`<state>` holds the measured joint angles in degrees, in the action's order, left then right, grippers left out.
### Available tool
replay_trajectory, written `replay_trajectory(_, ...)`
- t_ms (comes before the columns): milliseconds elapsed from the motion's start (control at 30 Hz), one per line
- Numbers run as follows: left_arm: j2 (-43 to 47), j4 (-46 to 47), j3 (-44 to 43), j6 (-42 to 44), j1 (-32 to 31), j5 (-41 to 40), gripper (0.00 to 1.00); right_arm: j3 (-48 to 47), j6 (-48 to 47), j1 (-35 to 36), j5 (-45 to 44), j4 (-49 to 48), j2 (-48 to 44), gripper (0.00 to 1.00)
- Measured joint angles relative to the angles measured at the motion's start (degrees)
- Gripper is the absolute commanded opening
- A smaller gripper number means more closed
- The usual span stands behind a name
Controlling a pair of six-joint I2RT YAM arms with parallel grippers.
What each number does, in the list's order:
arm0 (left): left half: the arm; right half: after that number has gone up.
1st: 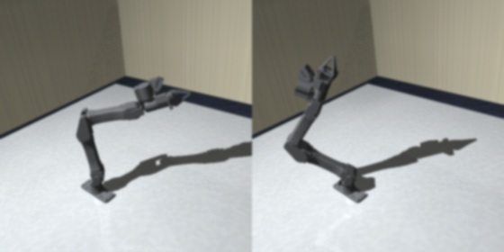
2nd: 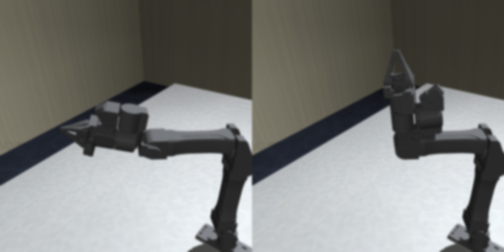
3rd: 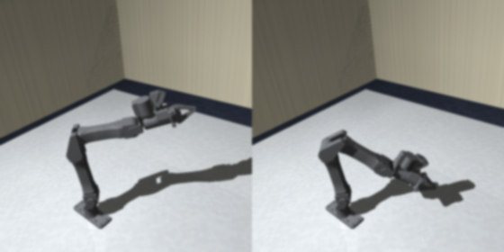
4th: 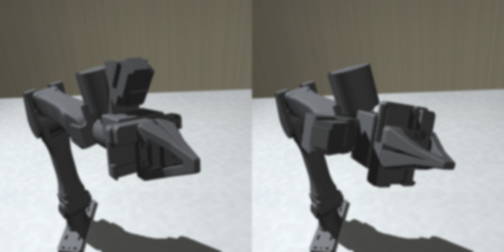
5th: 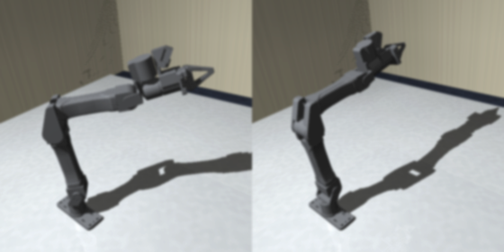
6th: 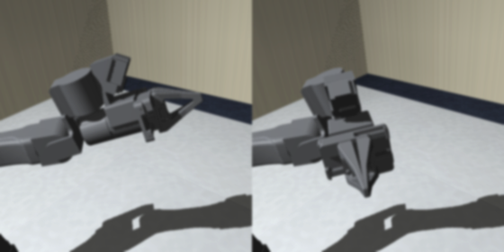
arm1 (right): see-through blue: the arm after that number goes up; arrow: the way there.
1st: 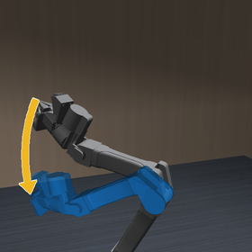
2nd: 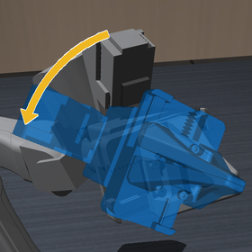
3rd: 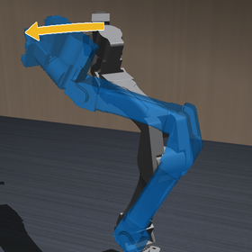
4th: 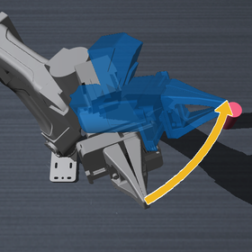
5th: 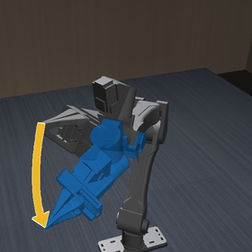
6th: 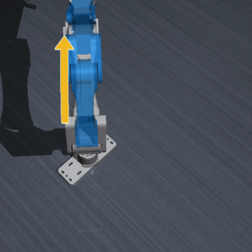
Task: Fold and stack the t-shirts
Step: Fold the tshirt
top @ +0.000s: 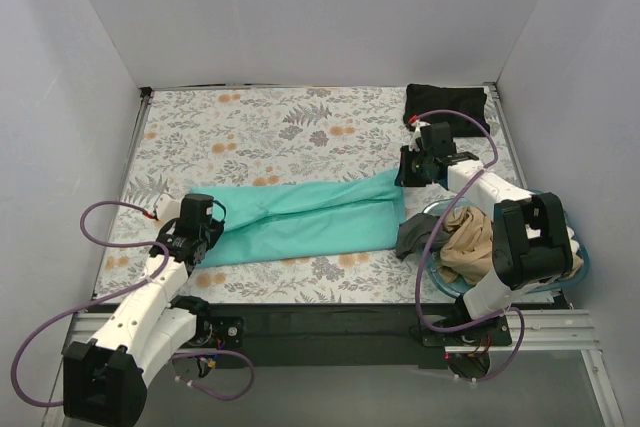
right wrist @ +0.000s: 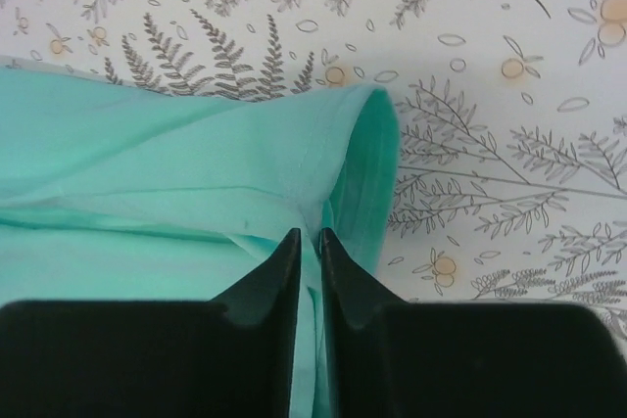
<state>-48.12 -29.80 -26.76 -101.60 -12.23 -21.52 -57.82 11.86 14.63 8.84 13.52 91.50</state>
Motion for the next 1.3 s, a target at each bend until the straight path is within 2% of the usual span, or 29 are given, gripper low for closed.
replay_trajectory(67,0.3,-1.6,0.2,-1.0,0.0,0.7,0.14,1.0,0.3,0.0,-1.7,0.0,-0.1,0.37)
replay_trajectory(100,0.7,-2.2,0.4,-1.6,0.0,1.2,0.17,1.5,0.5,0.0,-2.6,0.0,-0.1,0.40)
replay_trajectory(133,1.4,-2.8,0.8,-2.1,0.0,1.7,0.30,2.0,0.5,0.0,-3.5,0.1,-0.3,0.43)
replay_trajectory(167,2.3,-3.6,1.3,-2.4,0.0,2.5,0.40,2.5,0.6,0.0,-4.3,0.1,-0.6,0.52)
replay_trajectory(200,3.4,-4.1,1.9,-2.8,0.0,3.3,0.42,3.0,0.8,0.0,-5.1,0.2,-1.2,0.57)
replay_trajectory(233,4.6,-4.8,2.6,-3.3,0.0,4.2,0.48,3.3,0.8,0.0,-5.7,0.4,-2.0,0.60)
replay_trajectory(300,7.3,-6.4,3.5,-3.9,0.0,5.7,0.59,3.4,1.1,0.0,-6.1,0.7,-4.1,0.79)
replay_trajectory(333,8.8,-7.2,3.7,-4.2,0.0,6.3,0.65,3.4,1.3,0.0,-6.1,0.7,-5.4,0.98)
replay_trajectory(367,10.3,-7.9,3.8,-4.4,0.0,6.9,0.77,3.4,1.7,0.0,-6.0,0.7,-6.7,0.98)
replay_trajectory(500,14.6,-9.3,3.4,-5.2,0.0,8.5,0.81,3.0,1.5,0.0,-3.3,0.3,-9.4,0.98)
replay_trajectory(633,13.7,-10.7,-0.5,-4.9,0.0,9.4,0.82,2.3,1.8,0.0,1.3,0.0,-9.1,0.98)
replay_trajectory(800,10.1,-10.7,-8.1,-4.0,0.0,9.4,0.82,0.2,2.8,0.7,6.8,-0.7,-6.6,0.98)
replay_trajectory(967,6.9,-10.1,-11.9,-2.1,0.0,8.8,0.85,-3.5,3.0,3.4,9.8,-1.8,-1.3,0.98)
replay_trajectory(1100,2.1,-8.4,-12.1,-0.3,0.0,9.2,0.88,-6.2,3.0,5.3,11.8,-2.6,4.1,0.98)
replay_trajectory(1300,-9.6,-1.6,-8.2,0.8,0.0,13.6,0.90,-5.7,3.3,7.0,13.2,-3.2,9.0,0.98)
